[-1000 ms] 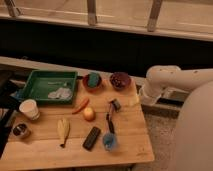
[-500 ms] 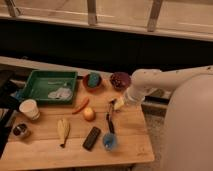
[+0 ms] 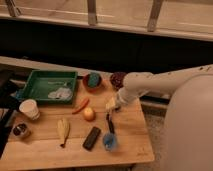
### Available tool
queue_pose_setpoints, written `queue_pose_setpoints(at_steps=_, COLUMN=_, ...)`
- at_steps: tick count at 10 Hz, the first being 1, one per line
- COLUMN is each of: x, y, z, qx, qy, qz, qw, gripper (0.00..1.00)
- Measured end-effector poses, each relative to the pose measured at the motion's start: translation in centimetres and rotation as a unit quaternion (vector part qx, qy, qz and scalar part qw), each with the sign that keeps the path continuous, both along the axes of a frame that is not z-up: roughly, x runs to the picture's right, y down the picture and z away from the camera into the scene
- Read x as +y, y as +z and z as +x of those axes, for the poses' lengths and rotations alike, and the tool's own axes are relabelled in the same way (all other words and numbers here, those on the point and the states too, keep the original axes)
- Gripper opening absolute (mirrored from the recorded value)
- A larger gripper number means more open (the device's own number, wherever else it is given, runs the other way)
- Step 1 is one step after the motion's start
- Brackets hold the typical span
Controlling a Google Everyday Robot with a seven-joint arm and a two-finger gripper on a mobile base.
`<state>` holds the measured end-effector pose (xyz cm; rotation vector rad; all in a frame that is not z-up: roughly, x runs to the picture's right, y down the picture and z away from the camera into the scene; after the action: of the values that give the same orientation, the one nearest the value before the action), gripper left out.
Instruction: Wipe table surface with brush
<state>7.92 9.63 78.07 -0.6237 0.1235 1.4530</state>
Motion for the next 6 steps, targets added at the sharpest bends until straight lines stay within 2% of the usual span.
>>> queue_pose_setpoints(at_steps=2, x=0.4, y=0.3, z=-0.3, qx=-0.002, qy=-0.006, qz=-0.011, qw=0.9999, gripper=0.74)
queue_pose_setpoints(at_steps=3, x=1.3, y=0.8, z=-0.9, qx=-0.006, qy=-0.013, qz=-0.023, qw=0.9996, gripper=0.74)
queue_pose_setpoints(at_steps=6, x=5.5, y=4.3, z=-2.7, qx=-0.014, qy=-0.038, qz=-0.062, qw=0.9972, gripper=0.74)
